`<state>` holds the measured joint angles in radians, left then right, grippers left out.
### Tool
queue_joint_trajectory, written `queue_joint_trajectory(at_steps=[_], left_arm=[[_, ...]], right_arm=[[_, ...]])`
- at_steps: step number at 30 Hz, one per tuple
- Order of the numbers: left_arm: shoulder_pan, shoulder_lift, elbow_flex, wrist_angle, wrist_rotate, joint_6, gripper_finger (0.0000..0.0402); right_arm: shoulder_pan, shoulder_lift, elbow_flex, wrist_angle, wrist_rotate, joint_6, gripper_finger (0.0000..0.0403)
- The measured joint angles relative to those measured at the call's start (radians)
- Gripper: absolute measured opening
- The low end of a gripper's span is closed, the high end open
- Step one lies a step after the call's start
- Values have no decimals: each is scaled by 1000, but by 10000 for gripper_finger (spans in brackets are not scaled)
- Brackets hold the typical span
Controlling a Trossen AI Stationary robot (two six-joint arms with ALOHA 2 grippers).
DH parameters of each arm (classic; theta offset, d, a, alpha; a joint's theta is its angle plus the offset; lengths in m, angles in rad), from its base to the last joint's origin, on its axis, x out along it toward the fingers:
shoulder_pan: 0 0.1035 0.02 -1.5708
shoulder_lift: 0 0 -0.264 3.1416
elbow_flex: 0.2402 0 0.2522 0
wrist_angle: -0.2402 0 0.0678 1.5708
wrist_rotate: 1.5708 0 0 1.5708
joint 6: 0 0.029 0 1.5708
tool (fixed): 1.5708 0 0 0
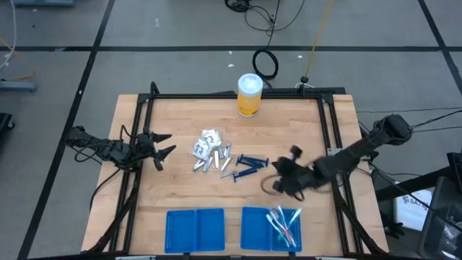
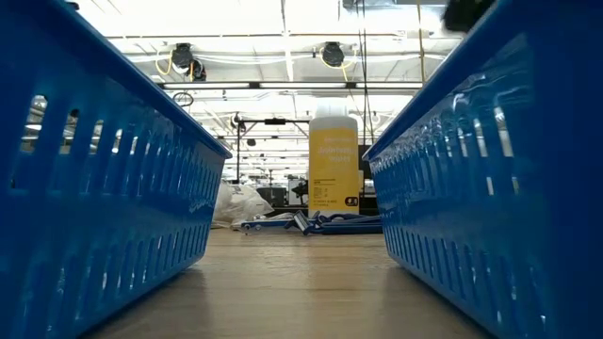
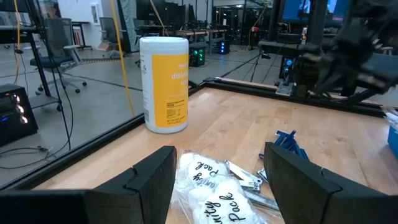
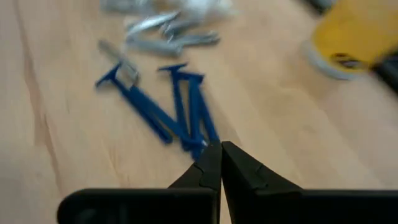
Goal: Pick & Place Travel size toiletries
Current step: Put the razor into the blue basket
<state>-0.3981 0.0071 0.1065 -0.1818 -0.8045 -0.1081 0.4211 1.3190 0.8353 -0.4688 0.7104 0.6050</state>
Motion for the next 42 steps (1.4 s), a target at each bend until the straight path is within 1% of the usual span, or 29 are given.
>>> queue_joint_trajectory(at_steps=[2,5,7,10,12,14,18,23,28,34,38,42], left_arm=[[0,0,0,0,0,0,239],[0,0,0,0,0,0,239],[0,0,0,0,0,0,239],[0,0,0,0,0,0,239],[0,0,0,0,0,0,239],[0,0,0,0,0,0,239],[0,0,0,0,0,0,239],[0,0,0,0,0,0,239],[0,0,0,0,0,0,239],[0,0,0,0,0,0,239],[0,0,0,0,0,0,239],[0,0,0,0,0,0,239]], right_arm=[[-110,0,-11,63,-142,-127,6],[-267,0,-11,74,-348,-279,38],[-355,0,-11,58,-426,-346,73],[-453,35,-11,53,-507,-432,127],[-487,63,-12,57,-583,-462,156],[-497,105,-11,111,-634,-483,173],[-489,175,-12,176,-664,-539,179],[-490,213,-11,194,-662,-585,162],[-493,214,-11,203,-663,-575,149],[-481,215,-13,210,-690,-544,150],[-478,215,-55,252,-689,-538,147],[-478,214,-131,341,-688,-521,141]])
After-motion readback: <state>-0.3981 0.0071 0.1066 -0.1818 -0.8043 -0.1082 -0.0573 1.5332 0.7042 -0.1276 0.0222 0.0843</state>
